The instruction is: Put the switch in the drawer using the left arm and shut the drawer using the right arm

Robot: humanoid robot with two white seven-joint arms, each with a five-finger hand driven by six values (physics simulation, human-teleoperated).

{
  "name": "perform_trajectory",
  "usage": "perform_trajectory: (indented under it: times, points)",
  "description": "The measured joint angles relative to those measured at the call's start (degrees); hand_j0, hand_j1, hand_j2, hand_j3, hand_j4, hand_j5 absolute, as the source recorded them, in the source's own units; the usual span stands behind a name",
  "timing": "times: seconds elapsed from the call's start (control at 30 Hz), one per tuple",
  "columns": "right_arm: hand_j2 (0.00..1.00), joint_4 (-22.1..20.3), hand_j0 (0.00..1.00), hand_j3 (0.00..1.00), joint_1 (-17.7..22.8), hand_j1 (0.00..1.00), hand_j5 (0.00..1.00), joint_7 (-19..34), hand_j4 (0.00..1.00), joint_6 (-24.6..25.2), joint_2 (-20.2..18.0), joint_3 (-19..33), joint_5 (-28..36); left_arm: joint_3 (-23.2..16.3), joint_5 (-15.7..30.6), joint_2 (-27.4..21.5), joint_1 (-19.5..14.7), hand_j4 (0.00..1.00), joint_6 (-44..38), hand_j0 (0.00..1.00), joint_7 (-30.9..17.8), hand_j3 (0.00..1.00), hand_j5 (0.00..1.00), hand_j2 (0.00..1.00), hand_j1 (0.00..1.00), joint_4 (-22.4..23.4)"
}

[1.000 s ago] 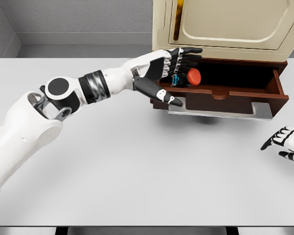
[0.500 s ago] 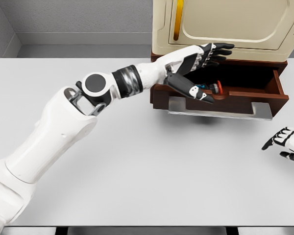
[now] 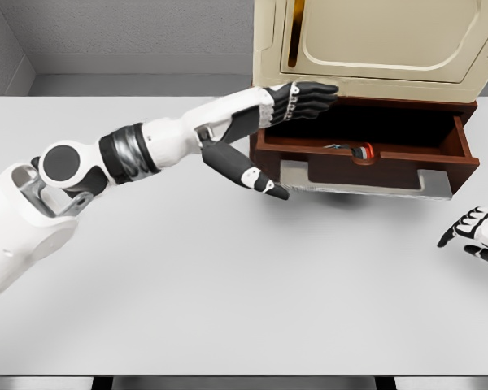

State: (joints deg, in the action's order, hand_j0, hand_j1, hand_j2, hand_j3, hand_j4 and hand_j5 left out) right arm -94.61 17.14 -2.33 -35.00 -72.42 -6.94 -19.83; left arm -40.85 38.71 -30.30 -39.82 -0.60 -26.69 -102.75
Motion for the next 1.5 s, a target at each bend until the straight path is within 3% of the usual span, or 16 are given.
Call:
perform_trajectory:
  times: [0.2, 0.3, 0.37, 0.43, 0.5, 0.6, 0.77, 0.9, 1.5]
  points:
    - [0.51, -1.38, 0.51, 0.51, -2.04, 0.51, 0.51, 0.13, 0.51, 0.0, 0.03, 0.05, 0.37, 6.0, 2.05, -12.66, 10.19, 1.0, 17.47, 1.0, -4.68, 1.0, 1.0, 1.0, 1.0, -0.42]
    - [0.51, -2.22, 0.51, 0.51, -3.25, 0.51, 0.51, 0.14, 0.51, 0.0, 0.06, 0.05, 0.48, 11.59, 2.54, -17.31, 19.54, 1.0, 23.6, 1.0, -5.35, 1.0, 1.0, 1.0, 1.0, -0.37]
    - [0.51, -2.58, 0.51, 0.51, -3.25, 0.51, 0.51, 0.15, 0.51, 0.0, 0.13, 0.02, 0.64, 17.71, -2.1, -18.56, 27.33, 1.0, 26.96, 1.0, -5.62, 1.0, 1.0, 1.0, 1.0, 0.66]
    - [0.52, -3.14, 0.52, 0.52, -3.25, 0.52, 0.52, 0.15, 0.52, 0.0, 0.28, -0.04, 0.76, 24.95, -11.3, -17.31, 31.64, 1.0, 30.9, 1.0, -5.71, 1.0, 1.0, 1.0, 1.0, 2.8]
    - [0.52, -3.56, 0.52, 0.52, -3.25, 0.52, 0.52, 0.15, 0.52, 0.0, 0.46, -0.11, 0.85, 31.72, -19.22, -12.67, 35.42, 1.0, 33.26, 1.0, -5.75, 1.0, 1.0, 1.0, 1.0, 6.18]
    - [0.54, -3.83, 0.54, 0.54, -3.25, 0.54, 0.54, 0.15, 0.54, 0.0, 0.64, -0.18, 1.13, 37.85, -24.99, -8.34, 39.11, 1.0, 34.83, 1.0, -5.81, 1.0, 1.0, 1.0, 1.0, 9.92]
    - [0.54, -3.25, 0.54, 0.54, -4.31, 0.54, 0.54, 0.11, 0.54, 0.0, 0.79, -0.23, 1.68, 43.39, -27.68, -3.98, 40.26, 1.0, 35.55, 1.0, -6.79, 1.0, 1.0, 1.0, 1.0, 15.78]
    - [0.55, -2.72, 0.55, 0.55, -5.01, 0.55, 0.55, 0.14, 0.55, -0.01, 1.15, -0.29, 1.64, 46.28, -28.23, -1.41, 40.35, 1.0, 35.68, 1.0, -7.92, 1.0, 1.0, 1.0, 1.0, 17.57]
    - [0.59, -1.0, 0.59, 0.59, -9.93, 0.59, 0.59, 1.88, 0.59, -0.15, 6.16, -0.63, -1.56, 48.42, -29.69, 1.77, 40.52, 1.0, 35.72, 1.0, -8.32, 1.0, 1.0, 1.0, 1.0, 18.2]
